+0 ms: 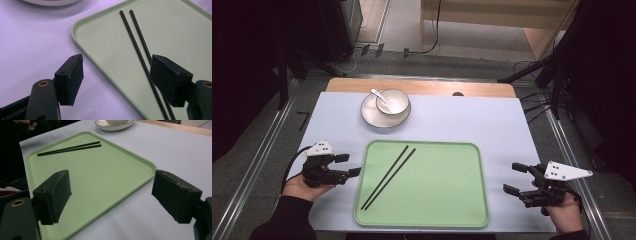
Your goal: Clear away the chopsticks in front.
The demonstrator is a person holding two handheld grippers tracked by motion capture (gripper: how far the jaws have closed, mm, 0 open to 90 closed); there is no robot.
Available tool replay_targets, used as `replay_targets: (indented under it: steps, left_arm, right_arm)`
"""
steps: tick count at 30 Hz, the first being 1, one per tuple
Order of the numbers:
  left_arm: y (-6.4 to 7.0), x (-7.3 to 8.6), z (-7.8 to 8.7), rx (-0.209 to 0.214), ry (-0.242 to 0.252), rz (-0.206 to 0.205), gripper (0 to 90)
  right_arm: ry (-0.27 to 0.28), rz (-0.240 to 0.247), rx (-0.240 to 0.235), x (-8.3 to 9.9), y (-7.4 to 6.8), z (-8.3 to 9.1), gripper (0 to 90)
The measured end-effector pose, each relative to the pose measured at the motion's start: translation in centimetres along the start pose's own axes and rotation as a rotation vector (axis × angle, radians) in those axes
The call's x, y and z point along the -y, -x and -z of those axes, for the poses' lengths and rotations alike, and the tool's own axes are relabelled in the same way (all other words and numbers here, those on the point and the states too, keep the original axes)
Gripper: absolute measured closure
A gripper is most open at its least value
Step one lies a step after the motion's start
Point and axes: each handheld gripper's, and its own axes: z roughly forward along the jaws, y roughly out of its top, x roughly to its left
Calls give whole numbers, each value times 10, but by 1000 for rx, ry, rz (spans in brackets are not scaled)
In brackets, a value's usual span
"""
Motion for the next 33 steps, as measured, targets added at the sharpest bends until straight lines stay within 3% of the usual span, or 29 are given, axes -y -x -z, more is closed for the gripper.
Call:
replay_targets:
  steps: [14,23,33]
  left_arm:
    - [-1,8,24,-6,77,6,267]
    - [-5,19,45,-24,143,-18,262]
    - [-7,26,51,-17,168,-48,248]
  right_arm:
    - [17,-3,-4,0,1,2,161]
    - [42,-12,-3,0,1,5,161]
    - [44,-11,-5,-1,1,4,161]
